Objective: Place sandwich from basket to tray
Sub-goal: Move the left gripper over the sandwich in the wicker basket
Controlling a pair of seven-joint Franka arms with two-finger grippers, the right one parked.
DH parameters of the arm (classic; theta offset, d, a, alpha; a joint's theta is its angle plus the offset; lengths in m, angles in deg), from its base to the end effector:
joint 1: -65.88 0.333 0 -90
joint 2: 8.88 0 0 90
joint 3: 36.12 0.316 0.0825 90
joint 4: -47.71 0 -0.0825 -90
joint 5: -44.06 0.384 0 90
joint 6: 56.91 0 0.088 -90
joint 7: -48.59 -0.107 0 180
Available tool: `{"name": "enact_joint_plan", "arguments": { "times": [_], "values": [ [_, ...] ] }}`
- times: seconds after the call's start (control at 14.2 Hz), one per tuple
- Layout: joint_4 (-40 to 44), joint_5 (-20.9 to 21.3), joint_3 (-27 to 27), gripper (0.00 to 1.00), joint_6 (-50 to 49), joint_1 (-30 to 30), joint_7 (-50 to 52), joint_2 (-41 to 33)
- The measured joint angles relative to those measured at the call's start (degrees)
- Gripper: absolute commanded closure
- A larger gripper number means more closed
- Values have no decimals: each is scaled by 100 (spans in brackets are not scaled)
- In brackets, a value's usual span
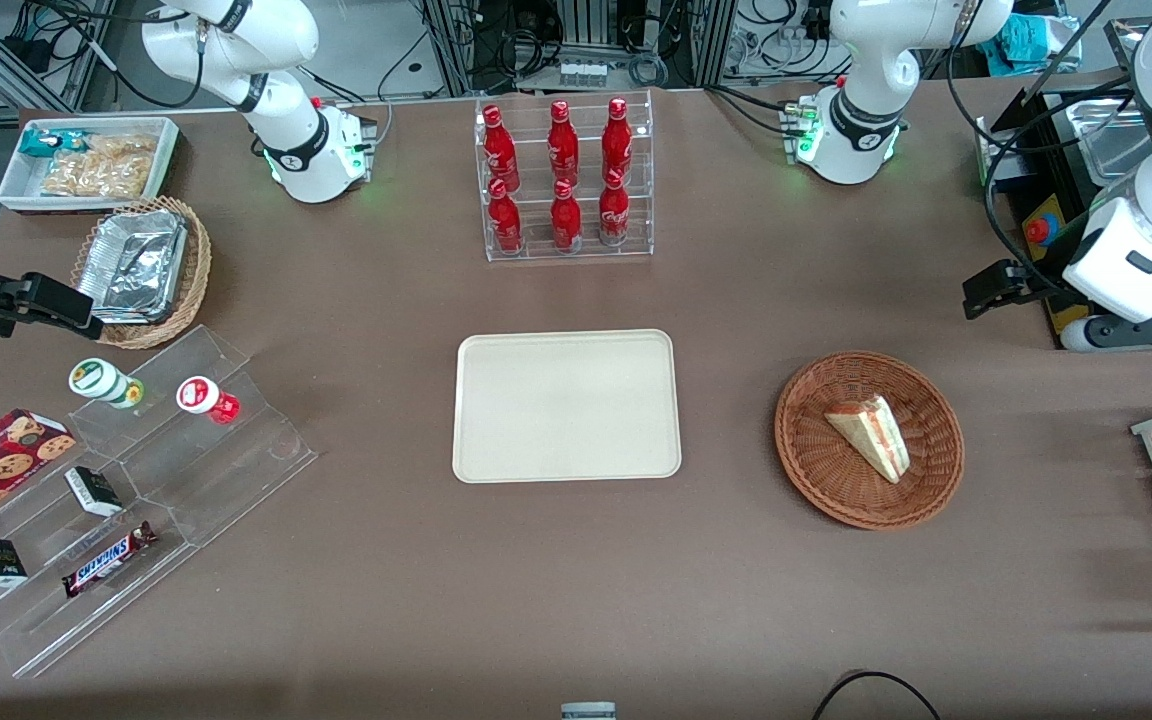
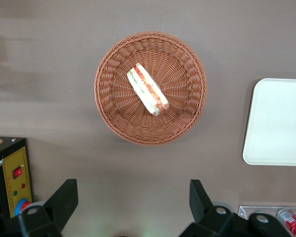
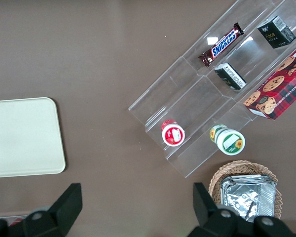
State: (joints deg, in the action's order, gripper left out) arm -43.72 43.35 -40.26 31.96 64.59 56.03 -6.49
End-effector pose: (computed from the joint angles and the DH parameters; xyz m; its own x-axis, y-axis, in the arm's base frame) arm 0.5601 -0.0538 0.5879 0.9956 0.0350 -0.0874 0.0355 -0.9994 0.0041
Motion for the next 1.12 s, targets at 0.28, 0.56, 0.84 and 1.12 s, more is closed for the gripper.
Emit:
{"name": "enact_joint_plan", "arguments": {
  "times": [0.28,0.56,0.84,1.12],
  "values": [
    [-126,0,-19,0,-43,-10,-57,30],
    [-841,3,3,0,566,-7,-58,73],
    [-1928,7,8,0,1872,-6,-60,71],
    [-2826,5,20,0,3108,-3,300,50]
  ]
}}
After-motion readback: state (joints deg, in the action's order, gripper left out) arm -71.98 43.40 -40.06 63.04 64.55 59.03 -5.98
